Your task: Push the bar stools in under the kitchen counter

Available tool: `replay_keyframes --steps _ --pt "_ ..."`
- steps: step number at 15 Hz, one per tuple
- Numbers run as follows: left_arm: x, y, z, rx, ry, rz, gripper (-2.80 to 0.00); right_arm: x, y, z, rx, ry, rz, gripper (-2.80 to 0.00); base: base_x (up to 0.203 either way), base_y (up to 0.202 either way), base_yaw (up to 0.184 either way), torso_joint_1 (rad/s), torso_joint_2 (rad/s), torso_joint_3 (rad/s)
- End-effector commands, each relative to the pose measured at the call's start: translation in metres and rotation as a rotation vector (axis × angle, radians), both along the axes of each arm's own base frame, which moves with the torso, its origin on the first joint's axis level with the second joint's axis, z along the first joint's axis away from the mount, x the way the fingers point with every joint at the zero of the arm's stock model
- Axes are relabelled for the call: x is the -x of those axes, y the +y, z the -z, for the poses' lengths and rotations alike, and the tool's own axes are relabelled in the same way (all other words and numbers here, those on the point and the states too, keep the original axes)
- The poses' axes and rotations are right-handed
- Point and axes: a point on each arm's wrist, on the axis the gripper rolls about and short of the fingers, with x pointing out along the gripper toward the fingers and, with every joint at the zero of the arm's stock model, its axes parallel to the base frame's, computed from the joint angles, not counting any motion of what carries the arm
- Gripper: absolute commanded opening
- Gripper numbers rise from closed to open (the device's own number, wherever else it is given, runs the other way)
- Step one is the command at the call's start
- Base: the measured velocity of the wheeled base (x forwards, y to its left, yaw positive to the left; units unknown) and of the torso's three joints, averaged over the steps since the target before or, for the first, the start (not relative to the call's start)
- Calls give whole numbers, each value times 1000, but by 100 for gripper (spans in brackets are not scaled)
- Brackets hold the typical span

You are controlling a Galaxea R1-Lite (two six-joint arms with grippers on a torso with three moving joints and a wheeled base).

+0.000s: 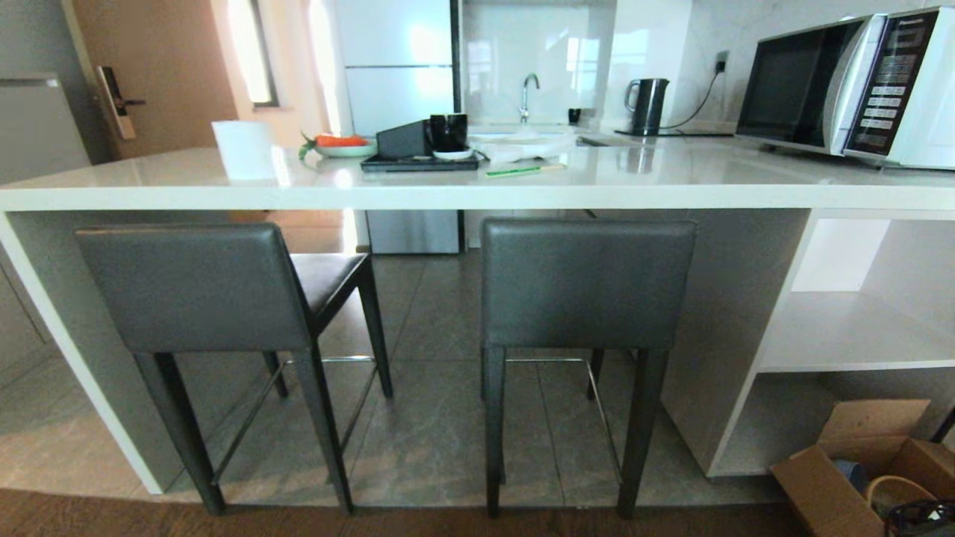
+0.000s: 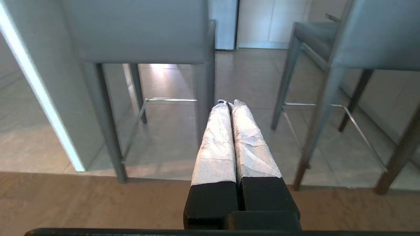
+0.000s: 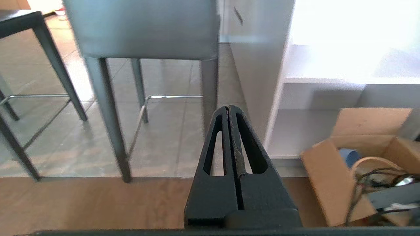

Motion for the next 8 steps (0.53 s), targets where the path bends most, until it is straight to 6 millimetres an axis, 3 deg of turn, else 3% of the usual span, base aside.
replay_keyframes --steps 1,5,8 --pt "-1 0 2 0 10 0 -280 -1 0 3 0 11 0 -280 0 -193 2 2 4 2" --pt "-1 0 2 15 10 0 -280 -1 0 2 -1 10 0 -280 0 -162 3 2 2 1" --pt "-1 0 2 15 10 -1 -280 -1 0 3 -2 11 0 -280 0 0 0 0 0 0"
